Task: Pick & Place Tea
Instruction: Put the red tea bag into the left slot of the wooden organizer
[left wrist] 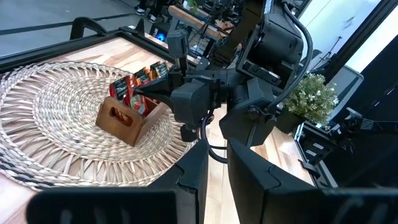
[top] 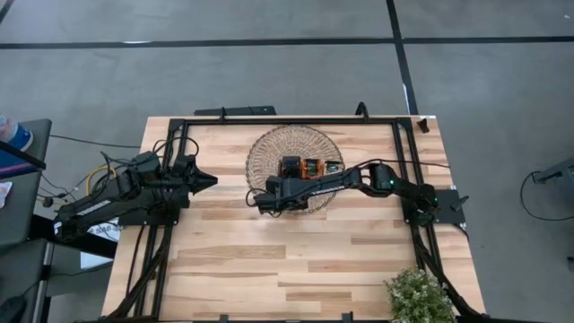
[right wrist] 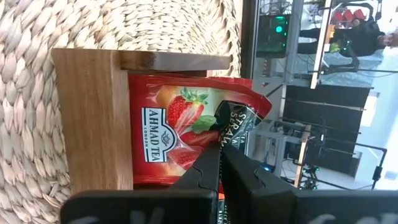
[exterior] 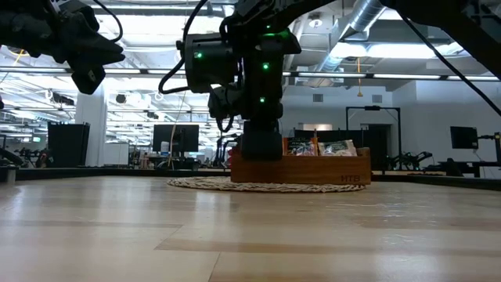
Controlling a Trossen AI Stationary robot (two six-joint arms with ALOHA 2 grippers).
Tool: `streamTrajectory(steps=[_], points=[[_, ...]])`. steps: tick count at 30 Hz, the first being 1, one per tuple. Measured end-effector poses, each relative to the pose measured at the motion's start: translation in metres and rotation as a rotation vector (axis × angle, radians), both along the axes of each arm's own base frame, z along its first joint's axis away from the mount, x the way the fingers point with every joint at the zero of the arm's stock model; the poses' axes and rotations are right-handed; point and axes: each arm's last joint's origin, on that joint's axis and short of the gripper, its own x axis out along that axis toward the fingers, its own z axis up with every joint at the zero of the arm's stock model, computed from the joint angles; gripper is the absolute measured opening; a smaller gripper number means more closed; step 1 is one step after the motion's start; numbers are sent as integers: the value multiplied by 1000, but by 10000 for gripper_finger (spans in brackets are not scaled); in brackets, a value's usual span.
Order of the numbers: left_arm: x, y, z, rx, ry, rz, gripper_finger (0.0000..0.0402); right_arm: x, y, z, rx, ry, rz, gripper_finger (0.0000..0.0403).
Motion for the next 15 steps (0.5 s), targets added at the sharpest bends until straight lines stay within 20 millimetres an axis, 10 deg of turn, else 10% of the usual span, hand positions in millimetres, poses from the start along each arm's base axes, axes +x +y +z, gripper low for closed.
streamTrajectory(steps=[15], points=[[0,0,0,4,0,-1,50,-1,2,-2,94,8,-11,0]])
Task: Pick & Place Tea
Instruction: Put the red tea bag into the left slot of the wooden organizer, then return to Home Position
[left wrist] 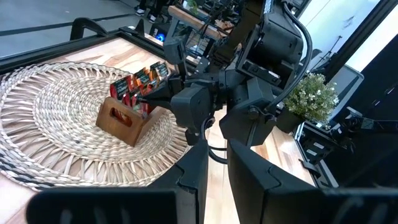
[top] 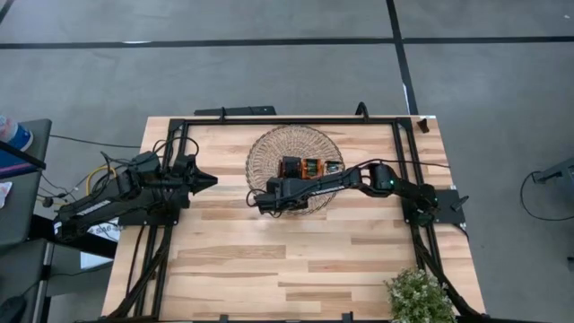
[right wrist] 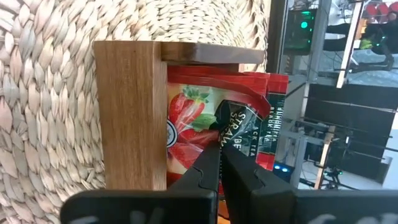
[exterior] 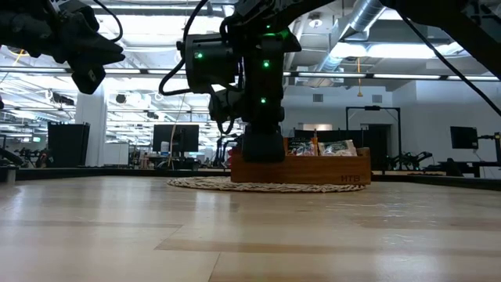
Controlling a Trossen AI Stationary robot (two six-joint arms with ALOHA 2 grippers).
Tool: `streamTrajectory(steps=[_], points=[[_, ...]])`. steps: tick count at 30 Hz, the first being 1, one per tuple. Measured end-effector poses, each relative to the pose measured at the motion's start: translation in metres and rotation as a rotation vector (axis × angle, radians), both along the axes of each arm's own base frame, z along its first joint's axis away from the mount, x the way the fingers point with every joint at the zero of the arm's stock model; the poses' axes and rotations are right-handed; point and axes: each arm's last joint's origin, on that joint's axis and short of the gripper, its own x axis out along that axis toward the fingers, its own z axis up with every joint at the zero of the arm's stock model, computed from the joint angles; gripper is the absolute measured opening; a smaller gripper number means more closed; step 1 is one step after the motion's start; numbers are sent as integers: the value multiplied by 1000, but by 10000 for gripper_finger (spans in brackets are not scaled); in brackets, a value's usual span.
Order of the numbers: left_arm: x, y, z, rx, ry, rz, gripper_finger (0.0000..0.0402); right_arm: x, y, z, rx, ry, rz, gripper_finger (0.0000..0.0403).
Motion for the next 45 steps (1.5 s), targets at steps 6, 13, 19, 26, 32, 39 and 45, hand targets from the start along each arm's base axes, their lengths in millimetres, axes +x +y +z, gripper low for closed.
streamTrajectory(steps=[6,13,19,26,32,39,45], points=[[0,0,0,17,1,-2,50,-1,0,0,2,10,0,1],[0,0,0,22,1,-3,50,-2,0,0,0,22,0,49],[0,0,0,25,1,-3,50,-3,0,1,-1,30,0,103],[0,0,0,25,1,-3,50,-5,1,12,-15,74,3,151],[0,0,1,28,-6,-3,50,0,7,49,-58,43,24,166],[0,0,1,9,-7,1,50,-9,31,122,-136,-44,109,144],[0,0,1,-98,-20,14,50,-49,22,201,82,-332,9,72]])
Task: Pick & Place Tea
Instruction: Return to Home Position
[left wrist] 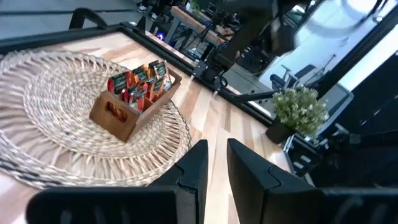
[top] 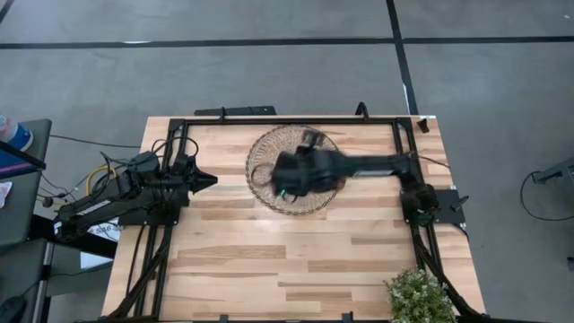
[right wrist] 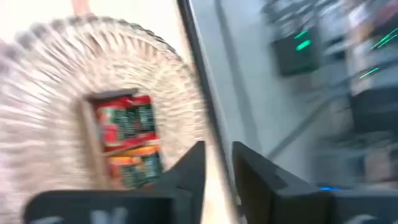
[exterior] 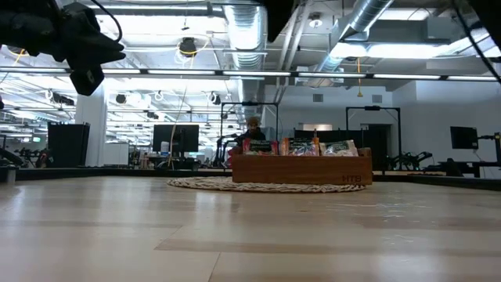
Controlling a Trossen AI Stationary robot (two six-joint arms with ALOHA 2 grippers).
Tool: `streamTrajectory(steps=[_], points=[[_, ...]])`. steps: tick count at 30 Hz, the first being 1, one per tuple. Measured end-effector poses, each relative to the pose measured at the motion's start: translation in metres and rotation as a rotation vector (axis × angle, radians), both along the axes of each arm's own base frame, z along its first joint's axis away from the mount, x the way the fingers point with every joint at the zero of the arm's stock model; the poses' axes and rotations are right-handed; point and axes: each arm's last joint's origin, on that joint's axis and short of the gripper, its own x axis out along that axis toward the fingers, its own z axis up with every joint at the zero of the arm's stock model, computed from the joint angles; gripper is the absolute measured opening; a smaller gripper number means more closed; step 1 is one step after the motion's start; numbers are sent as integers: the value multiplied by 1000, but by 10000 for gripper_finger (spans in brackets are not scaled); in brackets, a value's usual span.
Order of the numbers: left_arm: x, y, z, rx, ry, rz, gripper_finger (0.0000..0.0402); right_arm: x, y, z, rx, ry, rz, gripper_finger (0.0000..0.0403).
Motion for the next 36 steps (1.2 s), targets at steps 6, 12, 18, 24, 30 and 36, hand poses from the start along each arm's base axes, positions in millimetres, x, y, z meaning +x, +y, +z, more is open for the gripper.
streamTrajectory(steps=[6,12,18,24,30,36], points=[[0,0,-1,-34,9,21,50,-28,-8,37,205,-131,-21,8],[0,0,-2,-48,12,23,50,-27,7,33,221,-62,76,2],[0,0,-1,-61,3,-10,50,-22,29,-17,268,48,96,0],[0,-2,1,-14,-10,-83,50,-46,41,-53,361,-62,102,0],[1,-2,5,69,-49,-97,50,-105,31,-52,426,-193,61,0],[0,-5,15,150,-155,-197,50,-175,13,-45,498,-442,39,0]])
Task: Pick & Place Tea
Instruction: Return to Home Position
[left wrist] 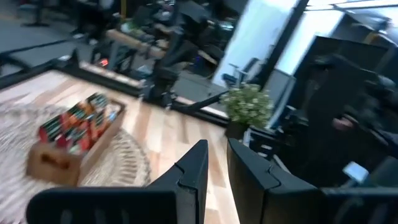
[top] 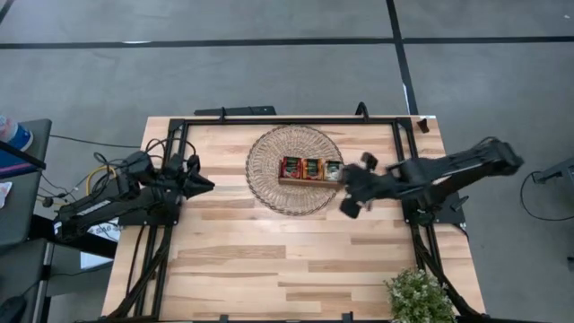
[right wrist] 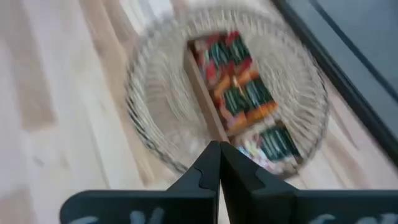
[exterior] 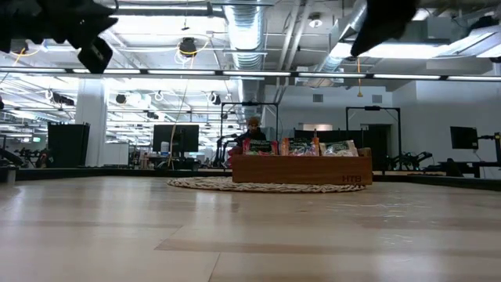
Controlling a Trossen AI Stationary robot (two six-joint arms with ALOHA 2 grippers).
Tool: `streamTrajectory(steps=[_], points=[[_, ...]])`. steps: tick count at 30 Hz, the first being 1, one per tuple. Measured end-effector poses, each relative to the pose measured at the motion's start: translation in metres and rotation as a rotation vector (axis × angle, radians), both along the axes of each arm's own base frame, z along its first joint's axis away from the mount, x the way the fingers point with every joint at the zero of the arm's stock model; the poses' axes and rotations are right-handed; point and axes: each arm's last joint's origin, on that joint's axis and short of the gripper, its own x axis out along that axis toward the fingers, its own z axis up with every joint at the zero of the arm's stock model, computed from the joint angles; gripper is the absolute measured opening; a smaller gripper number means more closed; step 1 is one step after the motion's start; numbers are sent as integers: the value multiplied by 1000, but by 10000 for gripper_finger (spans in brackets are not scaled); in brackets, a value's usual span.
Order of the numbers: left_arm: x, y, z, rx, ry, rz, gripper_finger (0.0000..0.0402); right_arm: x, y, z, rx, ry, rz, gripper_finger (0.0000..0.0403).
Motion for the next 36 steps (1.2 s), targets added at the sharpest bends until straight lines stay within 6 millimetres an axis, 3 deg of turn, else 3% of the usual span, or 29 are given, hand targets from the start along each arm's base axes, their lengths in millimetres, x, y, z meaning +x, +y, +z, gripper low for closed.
streamTrajectory(steps=[5,10,16,19,23,27,31,34,36], points=[[0,-1,3,27,-30,-36,50,-46,-11,-7,79,-277,35,0],[-1,-3,10,72,-103,-86,50,-79,-15,-28,180,-477,109,0],[10,-1,9,-119,-159,-49,50,-108,-21,-38,277,-566,56,0],[22,-3,4,-106,-203,-9,50,-120,-25,-38,329,-626,-15,0],[38,-7,-9,-54,-108,-13,50,-131,-29,-34,308,-693,-13,0],[26,-9,9,42,-175,-10,50,-135,-28,-32,296,-687,76,0],[-3,-12,19,43,-36,51,50,-135,-27,-32,269,-669,137,0],[-24,-16,24,62,-128,91,50,-135,-28,-32,249,-670,144,0],[-19,-15,15,68,-127,88,50,-137,-28,-30,226,-694,163,0]])
